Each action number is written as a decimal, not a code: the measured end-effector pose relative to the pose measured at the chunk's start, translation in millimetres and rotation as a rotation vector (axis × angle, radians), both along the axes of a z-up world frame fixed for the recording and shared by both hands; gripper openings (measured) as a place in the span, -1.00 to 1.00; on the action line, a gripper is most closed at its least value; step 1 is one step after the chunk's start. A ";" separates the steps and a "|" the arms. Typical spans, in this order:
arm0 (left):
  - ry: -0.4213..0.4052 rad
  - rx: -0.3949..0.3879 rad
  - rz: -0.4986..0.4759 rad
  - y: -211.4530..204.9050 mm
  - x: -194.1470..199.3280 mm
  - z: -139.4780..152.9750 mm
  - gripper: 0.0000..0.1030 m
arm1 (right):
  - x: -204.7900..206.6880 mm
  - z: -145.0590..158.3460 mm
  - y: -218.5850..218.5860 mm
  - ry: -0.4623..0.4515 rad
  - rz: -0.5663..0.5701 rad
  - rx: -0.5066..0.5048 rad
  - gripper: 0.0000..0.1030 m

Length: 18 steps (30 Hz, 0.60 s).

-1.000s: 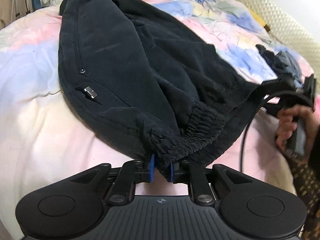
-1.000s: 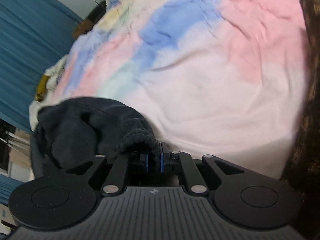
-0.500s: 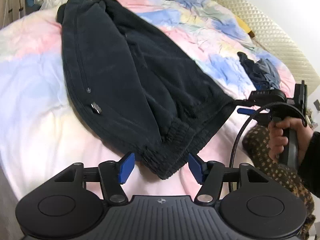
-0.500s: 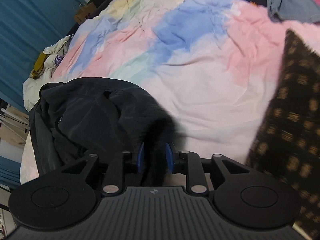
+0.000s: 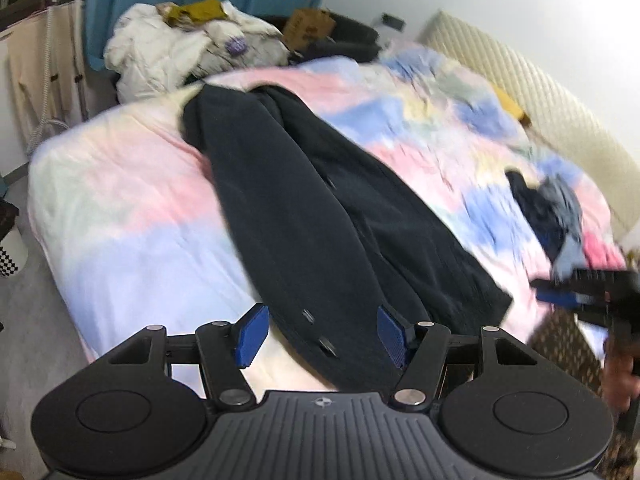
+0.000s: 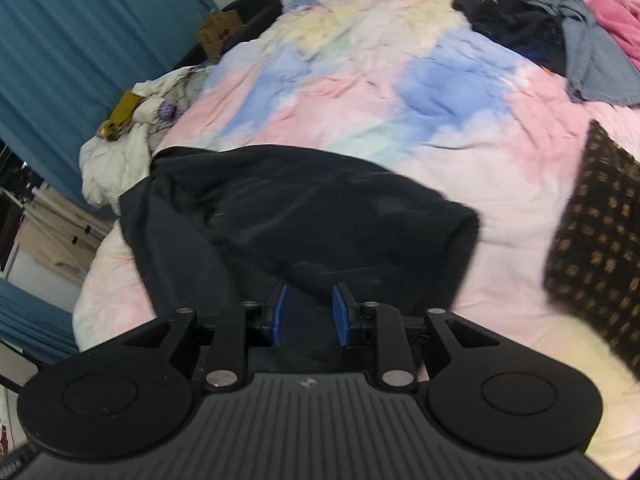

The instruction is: Fold clothes

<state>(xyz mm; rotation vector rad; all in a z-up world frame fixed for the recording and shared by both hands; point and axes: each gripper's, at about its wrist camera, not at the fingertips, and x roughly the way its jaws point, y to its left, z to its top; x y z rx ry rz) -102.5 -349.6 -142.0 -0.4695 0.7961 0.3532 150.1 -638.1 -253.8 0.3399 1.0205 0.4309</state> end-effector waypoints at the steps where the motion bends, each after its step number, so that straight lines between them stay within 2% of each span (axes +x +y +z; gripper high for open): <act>1: -0.009 -0.008 0.007 18.2 -0.7 4.1 0.21 | -5.9 5.2 12.4 -0.004 0.002 -0.002 -0.47; 5: -0.028 -0.038 0.015 94.6 -0.4 18.3 0.21 | -25.4 21.6 64.2 -0.014 -0.028 -0.005 -0.47; 11: -0.013 -0.007 -0.040 191.8 6.4 45.9 0.20 | -64.5 41.9 130.0 -0.019 -0.078 0.017 -0.47; 14: 0.008 0.028 -0.066 218.8 13.1 53.5 0.20 | -75.5 42.3 158.3 -0.035 -0.047 -0.036 -0.47; 18: 0.016 0.018 -0.051 239.0 17.9 55.6 0.20 | -84.4 37.7 188.5 -0.062 0.002 -0.067 -0.47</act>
